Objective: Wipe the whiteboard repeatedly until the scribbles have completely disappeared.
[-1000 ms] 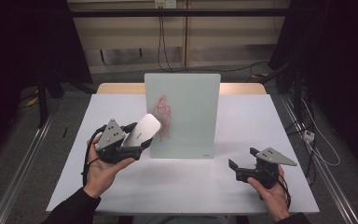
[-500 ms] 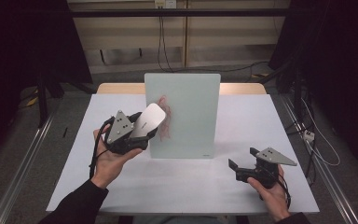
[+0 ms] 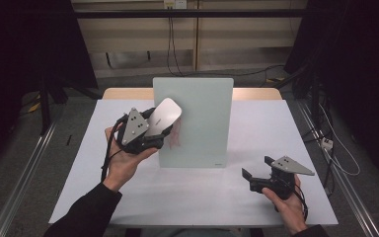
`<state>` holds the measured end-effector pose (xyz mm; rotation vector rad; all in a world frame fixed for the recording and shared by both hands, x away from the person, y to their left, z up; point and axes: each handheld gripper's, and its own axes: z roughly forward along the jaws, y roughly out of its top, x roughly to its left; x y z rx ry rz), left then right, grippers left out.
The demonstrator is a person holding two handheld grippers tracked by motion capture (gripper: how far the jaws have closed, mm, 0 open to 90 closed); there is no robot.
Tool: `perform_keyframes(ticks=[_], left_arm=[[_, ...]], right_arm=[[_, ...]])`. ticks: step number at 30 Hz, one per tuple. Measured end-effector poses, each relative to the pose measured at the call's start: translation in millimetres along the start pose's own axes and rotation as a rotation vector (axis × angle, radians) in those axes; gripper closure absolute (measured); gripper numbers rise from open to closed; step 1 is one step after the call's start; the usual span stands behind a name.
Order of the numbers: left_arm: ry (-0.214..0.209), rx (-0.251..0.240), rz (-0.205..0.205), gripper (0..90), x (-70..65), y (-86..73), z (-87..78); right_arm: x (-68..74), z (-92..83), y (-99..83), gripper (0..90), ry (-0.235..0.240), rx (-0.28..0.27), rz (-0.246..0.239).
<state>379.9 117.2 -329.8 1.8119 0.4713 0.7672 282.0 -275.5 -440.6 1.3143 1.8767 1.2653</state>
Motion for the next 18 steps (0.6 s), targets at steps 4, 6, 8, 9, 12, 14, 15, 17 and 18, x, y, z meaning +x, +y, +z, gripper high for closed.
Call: perform_keyframes(ticks=[4,6,8,9,12,14,15,17,18], left_arm=[[0.006,-0.007,-0.005,31.2,1.8,1.5,3.1],[0.010,-0.011,0.003,31.2,2.2,3.2,5.1],[0.007,-0.014,0.003,31.2,2.5,4.7,6.4],[0.009,-0.016,0.009,31.2,2.6,5.5,7.6],[0.011,-0.014,0.012,31.2,3.5,6.1,11.6],[0.015,-0.013,0.011,31.2,4.3,5.4,13.5],[0.014,-0.012,0.010,31.2,5.2,4.6,14.5],[0.014,-0.006,0.008,31.2,6.4,2.9,17.0],[0.013,-0.004,0.016,31.2,6.8,2.3,17.8]], right_arm=[[-0.1,0.0,0.0,5.7,0.001,0.002,0.003],[0.0,0.2,0.0,5.7,0.001,0.001,0.001],[0.0,0.3,0.0,5.7,0.001,0.001,0.000],[0.0,0.3,0.0,5.7,0.002,0.001,0.002],[0.1,0.3,0.0,5.7,0.003,0.001,0.001],[-0.1,0.1,0.0,5.7,0.002,0.000,0.000],[-0.1,-0.1,0.0,5.7,0.003,-0.001,0.003],[-0.2,-0.2,0.0,5.7,0.002,0.001,0.006],[-0.2,-0.2,0.0,5.7,0.002,0.001,0.006]])
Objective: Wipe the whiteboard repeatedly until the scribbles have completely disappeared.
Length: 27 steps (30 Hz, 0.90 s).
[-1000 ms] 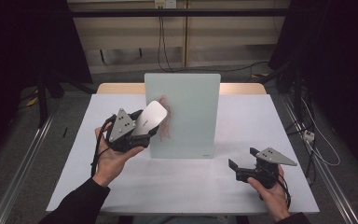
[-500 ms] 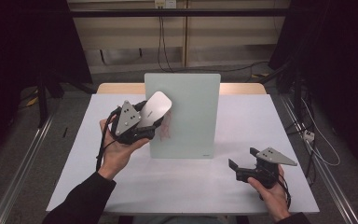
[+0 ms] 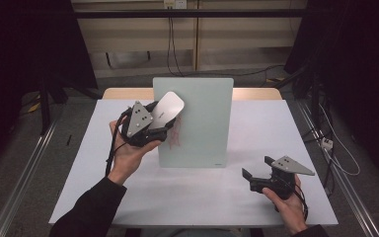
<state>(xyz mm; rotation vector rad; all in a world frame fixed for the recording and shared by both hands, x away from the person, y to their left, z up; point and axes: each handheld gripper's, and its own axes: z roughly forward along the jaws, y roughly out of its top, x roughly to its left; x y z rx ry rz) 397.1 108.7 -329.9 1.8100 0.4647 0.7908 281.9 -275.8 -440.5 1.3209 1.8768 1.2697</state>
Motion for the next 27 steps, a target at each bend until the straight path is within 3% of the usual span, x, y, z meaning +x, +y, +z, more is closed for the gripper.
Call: perform_keyframes(ticks=[9,12,17,27], left_arm=[[-0.001,0.010,0.023,31.2,-2.9,-2.4,3.8],[-0.008,0.012,0.012,31.2,-4.6,-4.2,4.8],[-0.017,0.035,0.051,31.2,-11.1,-6.1,7.8],[-0.034,0.061,0.078,31.2,-19.1,-11.3,9.4]], right_arm=[[0.0,-0.1,0.0,5.7,0.001,-0.001,0.000],[0.7,-0.3,0.0,5.7,0.002,0.000,-0.001],[0.1,0.0,0.0,5.8,0.003,-0.001,-0.003],[0.8,-0.2,0.1,5.8,0.003,0.001,-0.001]])
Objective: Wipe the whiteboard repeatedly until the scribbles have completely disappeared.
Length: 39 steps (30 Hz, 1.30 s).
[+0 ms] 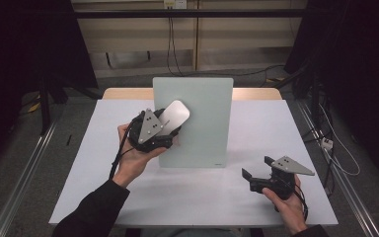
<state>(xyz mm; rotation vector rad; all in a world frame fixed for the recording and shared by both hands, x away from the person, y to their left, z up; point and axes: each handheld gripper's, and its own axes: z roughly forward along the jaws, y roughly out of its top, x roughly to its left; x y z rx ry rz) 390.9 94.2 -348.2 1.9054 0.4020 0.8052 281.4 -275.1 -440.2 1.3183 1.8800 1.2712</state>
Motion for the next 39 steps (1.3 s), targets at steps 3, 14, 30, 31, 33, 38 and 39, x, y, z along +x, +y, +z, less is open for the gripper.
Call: perform_keyframes(ticks=[3,14,30,31,33,38,39], left_arm=[[-0.009,0.012,0.012,31.2,-2.1,-1.1,0.7],[-0.022,0.025,0.018,31.2,-4.3,-1.4,1.4],[0.040,0.006,0.042,31.2,15.1,17.2,-1.3],[0.031,0.008,0.041,31.2,13.5,16.0,-0.8],[0.021,0.018,0.054,31.2,8.1,11.6,0.2],[-0.024,0.050,0.094,31.2,-7.0,-1.1,3.3],[-0.030,0.060,0.107,31.2,-9.5,-3.0,3.5]], right_arm=[[0.0,-0.2,-0.1,5.8,-0.001,0.000,-0.002],[0.4,-0.3,0.2,6.0,0.000,0.002,-0.004],[-0.1,0.0,0.1,6.0,0.004,0.003,-0.003],[-0.2,0.0,0.0,5.9,0.006,0.002,-0.001],[0.0,-0.1,0.1,5.9,0.004,0.001,-0.002],[0.2,0.0,0.2,5.9,0.003,0.002,-0.002],[0.1,0.2,0.2,5.8,0.006,0.001,-0.002]])
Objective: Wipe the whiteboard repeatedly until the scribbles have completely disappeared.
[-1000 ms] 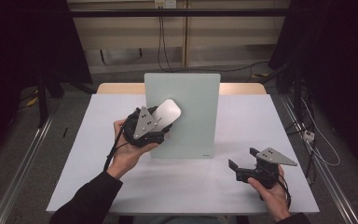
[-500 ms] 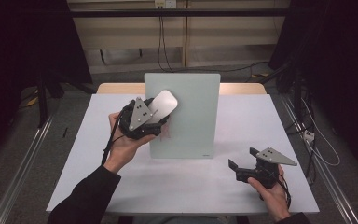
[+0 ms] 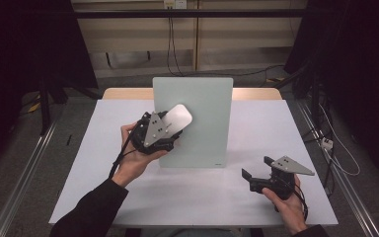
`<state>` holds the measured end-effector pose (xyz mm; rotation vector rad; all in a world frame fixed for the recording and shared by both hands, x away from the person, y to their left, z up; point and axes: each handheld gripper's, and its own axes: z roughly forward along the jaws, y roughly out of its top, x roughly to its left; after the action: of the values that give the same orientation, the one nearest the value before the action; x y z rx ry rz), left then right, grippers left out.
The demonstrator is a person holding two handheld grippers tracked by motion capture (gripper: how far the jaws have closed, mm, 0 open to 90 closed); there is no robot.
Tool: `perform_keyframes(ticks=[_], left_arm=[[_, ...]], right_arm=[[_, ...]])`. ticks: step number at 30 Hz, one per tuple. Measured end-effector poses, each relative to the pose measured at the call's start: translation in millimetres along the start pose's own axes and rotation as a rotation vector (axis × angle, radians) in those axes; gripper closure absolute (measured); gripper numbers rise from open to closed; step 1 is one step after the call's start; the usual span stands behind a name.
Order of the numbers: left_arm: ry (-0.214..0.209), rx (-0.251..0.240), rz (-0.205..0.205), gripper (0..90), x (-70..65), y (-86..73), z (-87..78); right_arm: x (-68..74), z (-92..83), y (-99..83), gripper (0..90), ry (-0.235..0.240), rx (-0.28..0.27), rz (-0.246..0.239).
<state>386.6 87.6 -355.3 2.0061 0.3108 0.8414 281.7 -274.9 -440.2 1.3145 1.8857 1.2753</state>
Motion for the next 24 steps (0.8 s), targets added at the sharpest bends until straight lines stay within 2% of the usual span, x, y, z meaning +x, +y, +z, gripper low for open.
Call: perform_keyframes(ticks=[5,9,16,21,24], left_arm=[[-0.026,0.017,0.011,31.2,-7.6,-6.7,1.3],[-0.040,0.021,-0.006,31.2,-5.4,-6.0,0.7],[-0.003,-0.007,-0.025,31.2,10.5,6.8,-2.0],[0.022,-0.030,-0.056,31.2,23.6,15.7,-5.1],[0.033,-0.045,-0.074,31.2,26.3,15.6,-5.9]], right_arm=[[0.1,-0.1,0.0,5.8,0.000,0.000,0.000],[-0.1,-0.2,-0.1,5.8,0.000,0.000,0.001],[0.0,-0.2,-0.1,5.8,-0.001,0.000,0.000],[0.3,-0.3,-0.1,5.8,-0.003,0.001,-0.001],[0.1,-0.2,-0.1,5.8,-0.002,0.000,0.000]])
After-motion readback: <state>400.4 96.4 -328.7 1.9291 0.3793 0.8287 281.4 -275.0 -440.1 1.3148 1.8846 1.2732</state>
